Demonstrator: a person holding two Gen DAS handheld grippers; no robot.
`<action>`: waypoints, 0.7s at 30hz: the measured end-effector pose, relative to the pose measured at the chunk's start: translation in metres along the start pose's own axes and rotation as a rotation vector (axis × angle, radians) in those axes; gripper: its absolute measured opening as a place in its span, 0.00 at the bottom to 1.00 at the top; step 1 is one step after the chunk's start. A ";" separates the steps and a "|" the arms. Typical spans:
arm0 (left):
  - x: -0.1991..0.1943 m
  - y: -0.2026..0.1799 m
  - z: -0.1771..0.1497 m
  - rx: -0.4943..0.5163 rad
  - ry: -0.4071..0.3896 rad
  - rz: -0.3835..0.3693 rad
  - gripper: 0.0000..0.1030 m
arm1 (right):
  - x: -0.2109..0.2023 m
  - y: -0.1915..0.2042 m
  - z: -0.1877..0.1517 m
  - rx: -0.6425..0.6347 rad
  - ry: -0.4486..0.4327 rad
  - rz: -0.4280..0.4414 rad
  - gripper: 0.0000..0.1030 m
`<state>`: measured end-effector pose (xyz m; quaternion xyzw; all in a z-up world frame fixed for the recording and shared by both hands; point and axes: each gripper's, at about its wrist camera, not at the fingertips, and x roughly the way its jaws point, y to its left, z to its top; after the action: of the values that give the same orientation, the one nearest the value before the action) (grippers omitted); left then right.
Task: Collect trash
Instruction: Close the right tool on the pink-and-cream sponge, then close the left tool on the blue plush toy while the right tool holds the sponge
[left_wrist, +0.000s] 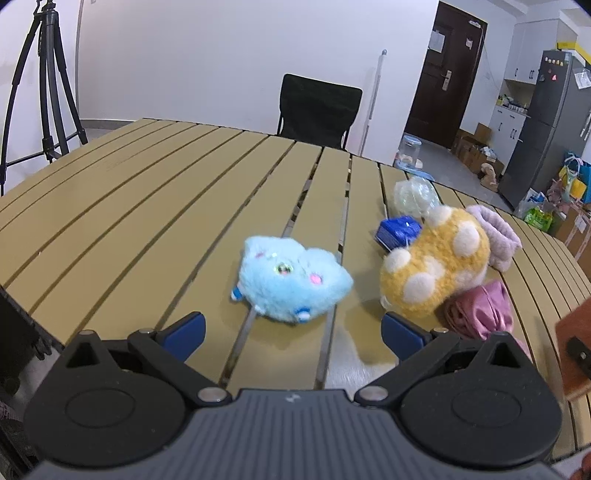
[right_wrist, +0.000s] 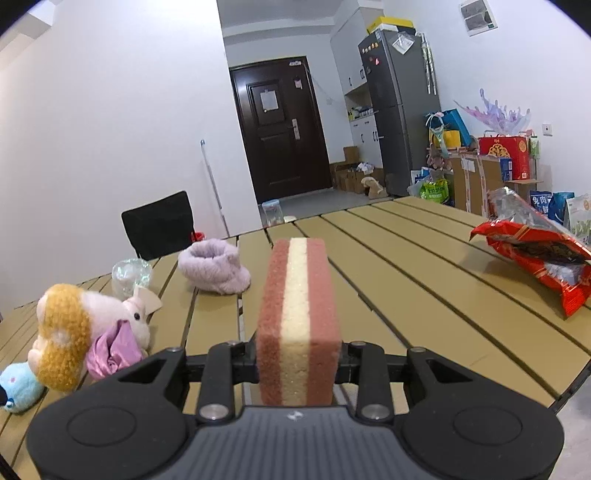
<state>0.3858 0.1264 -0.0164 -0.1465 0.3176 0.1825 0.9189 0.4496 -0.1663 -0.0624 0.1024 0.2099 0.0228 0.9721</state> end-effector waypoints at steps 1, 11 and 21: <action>0.002 0.000 0.002 -0.002 -0.002 -0.001 1.00 | -0.001 -0.001 0.000 0.001 -0.005 0.000 0.29; 0.032 -0.003 0.025 -0.021 0.014 -0.039 1.00 | -0.007 -0.011 0.002 -0.013 -0.041 -0.006 0.29; 0.065 -0.005 0.028 -0.025 0.058 -0.001 1.00 | -0.010 -0.016 0.003 -0.028 -0.064 -0.020 0.29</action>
<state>0.4505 0.1488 -0.0357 -0.1636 0.3419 0.1817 0.9074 0.4419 -0.1830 -0.0594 0.0873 0.1791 0.0128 0.9799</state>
